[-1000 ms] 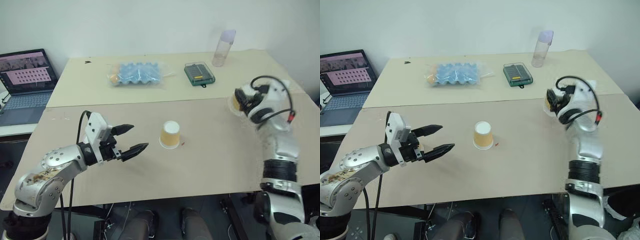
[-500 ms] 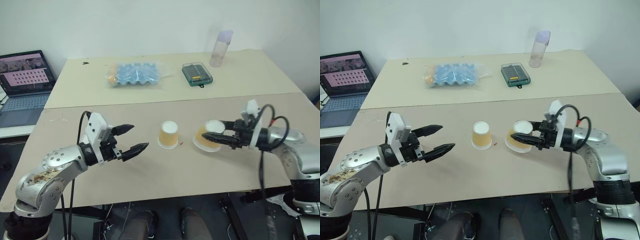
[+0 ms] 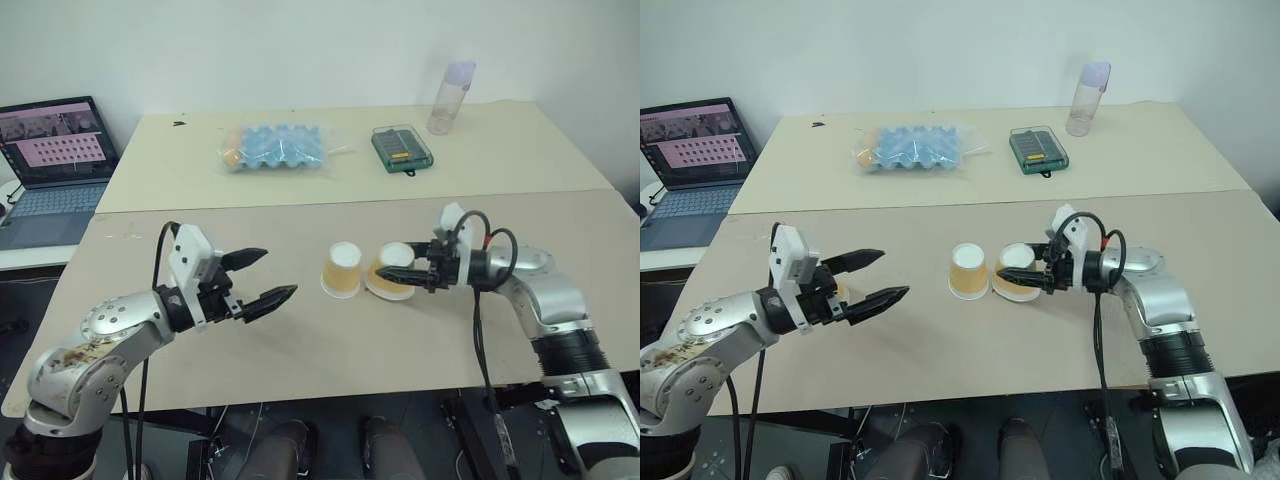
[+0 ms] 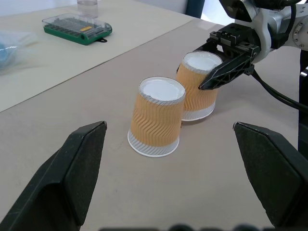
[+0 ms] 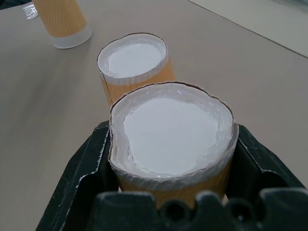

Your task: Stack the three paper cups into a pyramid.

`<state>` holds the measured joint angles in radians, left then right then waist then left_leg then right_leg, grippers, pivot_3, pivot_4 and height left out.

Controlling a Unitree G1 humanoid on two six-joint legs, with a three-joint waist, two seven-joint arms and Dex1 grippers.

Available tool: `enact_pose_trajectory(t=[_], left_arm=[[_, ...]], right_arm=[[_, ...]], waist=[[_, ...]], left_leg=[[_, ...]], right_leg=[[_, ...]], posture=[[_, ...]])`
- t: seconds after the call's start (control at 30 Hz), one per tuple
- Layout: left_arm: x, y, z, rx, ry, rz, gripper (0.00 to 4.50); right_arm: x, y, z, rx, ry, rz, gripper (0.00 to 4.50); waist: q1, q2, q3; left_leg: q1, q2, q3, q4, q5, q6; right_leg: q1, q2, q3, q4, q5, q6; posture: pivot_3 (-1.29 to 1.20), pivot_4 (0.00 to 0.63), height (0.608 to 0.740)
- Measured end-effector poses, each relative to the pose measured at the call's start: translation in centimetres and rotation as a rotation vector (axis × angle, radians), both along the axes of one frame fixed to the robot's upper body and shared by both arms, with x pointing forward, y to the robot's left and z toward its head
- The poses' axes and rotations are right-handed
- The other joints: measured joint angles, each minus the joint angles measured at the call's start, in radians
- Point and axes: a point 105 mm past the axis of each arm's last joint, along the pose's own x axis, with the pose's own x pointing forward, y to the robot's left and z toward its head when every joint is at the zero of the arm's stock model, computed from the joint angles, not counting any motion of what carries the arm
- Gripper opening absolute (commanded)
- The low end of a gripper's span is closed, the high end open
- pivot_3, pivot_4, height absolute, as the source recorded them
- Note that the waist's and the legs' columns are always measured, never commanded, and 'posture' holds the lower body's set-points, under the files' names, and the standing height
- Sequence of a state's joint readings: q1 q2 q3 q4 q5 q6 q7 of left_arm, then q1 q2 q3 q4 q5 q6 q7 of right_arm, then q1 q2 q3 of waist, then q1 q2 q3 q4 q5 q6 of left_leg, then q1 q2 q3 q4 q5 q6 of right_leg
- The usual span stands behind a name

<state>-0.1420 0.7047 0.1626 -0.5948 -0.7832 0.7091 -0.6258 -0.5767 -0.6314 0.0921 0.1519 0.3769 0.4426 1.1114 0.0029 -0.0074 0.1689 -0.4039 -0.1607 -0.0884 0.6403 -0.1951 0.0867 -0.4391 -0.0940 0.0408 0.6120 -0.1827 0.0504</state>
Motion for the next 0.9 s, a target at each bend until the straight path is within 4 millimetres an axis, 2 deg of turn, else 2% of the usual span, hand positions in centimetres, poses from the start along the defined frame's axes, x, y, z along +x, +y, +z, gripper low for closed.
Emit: enact_pose_trajectory(t=[0.47,0.53,0.63,0.9], left_arm=[[0.0,0.0,-0.1,0.004,0.009,0.01,4.5],[0.0,0.0,-0.1,0.004,0.01,0.01,4.5],[0.1,0.0,-0.1,0.004,0.01,0.011,4.5],[0.1,0.0,-0.1,0.004,0.01,0.011,4.5]], right_arm=[[0.9,1.1,-0.4,-0.002,-0.017,-0.001,2.6],[1.1,1.1,-0.6,-0.004,-0.014,-0.01,3.52],[1.3,1.1,-0.7,-0.004,-0.016,-0.016,4.42],[1.4,1.0,-0.6,-0.009,-0.021,-0.026,4.42]], waist=[[0.0,0.0,0.0],[0.0,0.0,0.0],[0.0,0.0,0.0],[0.0,0.0,0.0]], left_leg=[[0.0,0.0,0.0,0.0,0.0,0.0],[0.0,0.0,0.0,0.0,0.0,0.0],[0.0,0.0,0.0,0.0,0.0,-0.001],[0.0,0.0,0.0,0.0,0.0,-0.001]], right_leg=[[0.0,0.001,0.0,0.0,0.0,0.0],[0.0,0.001,0.0,0.0,0.0,0.0],[0.0,0.001,0.0,0.0,0.0,0.0],[0.0,0.001,0.0,0.0,0.0,0.0]], posture=[[0.0,0.15,0.74],[0.0,0.15,0.74],[0.0,0.15,0.74],[0.0,0.15,0.74]])
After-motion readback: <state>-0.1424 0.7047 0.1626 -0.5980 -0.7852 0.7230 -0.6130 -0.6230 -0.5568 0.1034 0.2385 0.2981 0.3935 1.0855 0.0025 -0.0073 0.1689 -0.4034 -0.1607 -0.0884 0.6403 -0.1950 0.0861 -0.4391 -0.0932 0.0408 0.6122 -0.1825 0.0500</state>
